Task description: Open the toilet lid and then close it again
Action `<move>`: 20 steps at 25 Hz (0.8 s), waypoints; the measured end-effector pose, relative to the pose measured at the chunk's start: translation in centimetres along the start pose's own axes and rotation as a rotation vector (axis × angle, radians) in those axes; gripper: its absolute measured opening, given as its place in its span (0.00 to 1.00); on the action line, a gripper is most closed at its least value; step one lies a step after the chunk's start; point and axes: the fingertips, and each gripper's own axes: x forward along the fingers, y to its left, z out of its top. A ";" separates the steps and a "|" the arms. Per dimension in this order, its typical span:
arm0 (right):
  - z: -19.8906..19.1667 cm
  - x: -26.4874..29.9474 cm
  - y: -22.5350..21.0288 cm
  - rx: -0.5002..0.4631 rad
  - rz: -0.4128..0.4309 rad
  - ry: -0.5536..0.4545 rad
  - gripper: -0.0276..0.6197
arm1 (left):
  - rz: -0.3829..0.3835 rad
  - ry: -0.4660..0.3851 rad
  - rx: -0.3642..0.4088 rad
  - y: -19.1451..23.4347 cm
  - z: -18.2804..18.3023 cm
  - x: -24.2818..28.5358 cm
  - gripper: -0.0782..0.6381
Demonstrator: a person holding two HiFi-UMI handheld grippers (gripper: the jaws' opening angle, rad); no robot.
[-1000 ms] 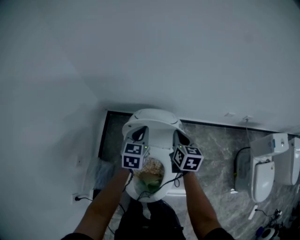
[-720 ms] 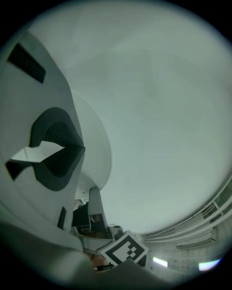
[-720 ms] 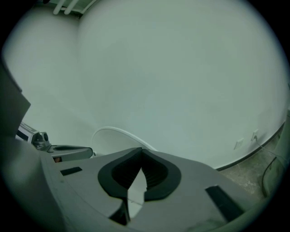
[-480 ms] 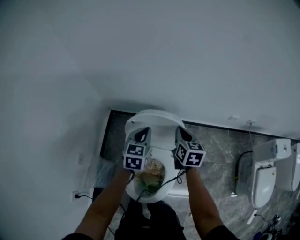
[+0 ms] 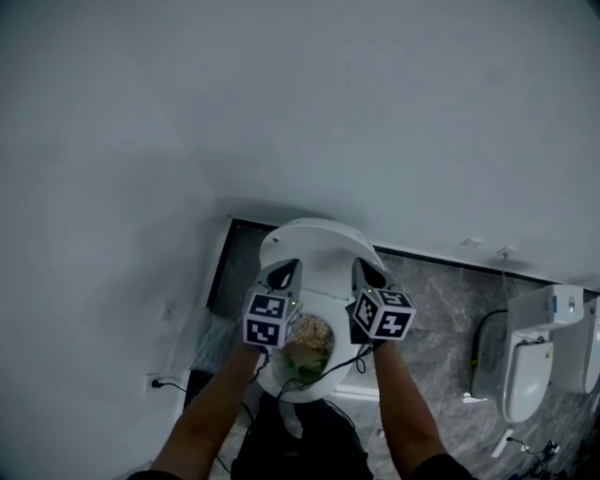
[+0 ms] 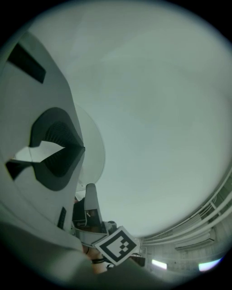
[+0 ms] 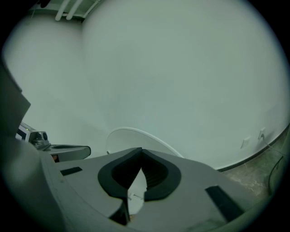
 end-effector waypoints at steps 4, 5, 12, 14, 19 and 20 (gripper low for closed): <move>0.5 -2.4 2.4 -0.035 0.022 -0.028 0.06 | -0.027 -0.026 0.007 -0.9 0.5 -2.5 0.12; 0.7 -3.1 3.0 -0.053 0.026 -0.039 0.06 | -0.037 -0.035 0.010 -1.2 0.8 -3.1 0.12; 1.4 -8.6 8.1 -0.148 0.044 -0.118 0.05 | -0.123 -0.093 0.013 -2.9 2.0 -8.9 0.12; 1.5 -10.5 9.4 -0.164 0.041 -0.137 0.05 | -0.147 -0.102 0.022 -3.7 2.3 -10.8 0.12; 0.9 -15.5 12.1 -0.180 0.034 -0.181 0.05 | -0.201 -0.113 0.067 -5.9 2.1 -15.8 0.12; 0.6 -16.4 12.8 -0.180 0.034 -0.189 0.05 | -0.208 -0.114 0.075 -6.2 1.9 -16.8 0.12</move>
